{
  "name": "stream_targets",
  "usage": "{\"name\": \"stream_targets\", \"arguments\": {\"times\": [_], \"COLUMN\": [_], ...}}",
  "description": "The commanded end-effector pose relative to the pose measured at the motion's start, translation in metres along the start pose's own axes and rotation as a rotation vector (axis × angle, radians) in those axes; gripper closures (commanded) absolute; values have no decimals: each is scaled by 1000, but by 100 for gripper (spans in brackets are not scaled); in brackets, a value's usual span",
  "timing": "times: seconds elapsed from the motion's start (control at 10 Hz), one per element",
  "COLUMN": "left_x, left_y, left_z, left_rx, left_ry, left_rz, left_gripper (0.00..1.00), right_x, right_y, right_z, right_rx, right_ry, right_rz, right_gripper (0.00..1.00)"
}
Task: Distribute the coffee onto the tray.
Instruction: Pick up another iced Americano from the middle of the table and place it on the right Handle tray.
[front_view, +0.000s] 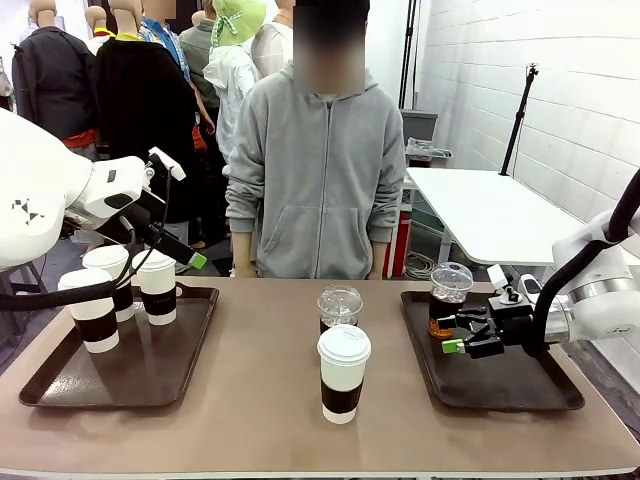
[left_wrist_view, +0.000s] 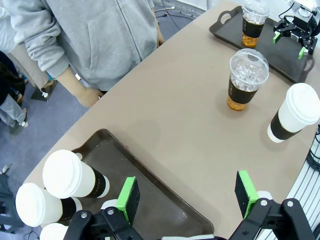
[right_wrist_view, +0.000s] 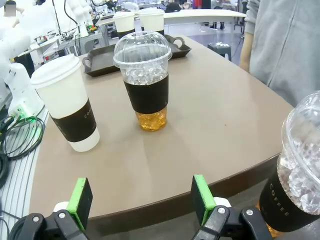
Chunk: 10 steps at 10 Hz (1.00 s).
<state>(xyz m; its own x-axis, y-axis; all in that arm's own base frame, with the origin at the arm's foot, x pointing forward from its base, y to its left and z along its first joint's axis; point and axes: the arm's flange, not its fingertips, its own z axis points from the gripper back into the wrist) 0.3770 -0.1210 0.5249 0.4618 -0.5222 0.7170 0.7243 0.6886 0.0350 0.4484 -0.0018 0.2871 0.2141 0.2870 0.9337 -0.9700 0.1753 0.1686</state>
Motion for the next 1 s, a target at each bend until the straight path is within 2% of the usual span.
{"name": "stream_targets", "arguments": {"times": [0.0,0.6,0.9], "left_x": [-1,-1,-1], "left_y": [2,2,2], "left_z": [0,0,0], "left_rx": [-6,-6,-6], "left_ry": [-3,-3,-3], "left_rz": [3,3,3], "left_gripper": [0,0,0], "right_x": [3,2,7], "right_y": [0,1,0], "right_z": [-11,-57,-78], "right_rx": [-4,17,26], "right_ry": [-1,22,-7], "right_rz": [14,38,66], "right_gripper": [0,0,0]}}
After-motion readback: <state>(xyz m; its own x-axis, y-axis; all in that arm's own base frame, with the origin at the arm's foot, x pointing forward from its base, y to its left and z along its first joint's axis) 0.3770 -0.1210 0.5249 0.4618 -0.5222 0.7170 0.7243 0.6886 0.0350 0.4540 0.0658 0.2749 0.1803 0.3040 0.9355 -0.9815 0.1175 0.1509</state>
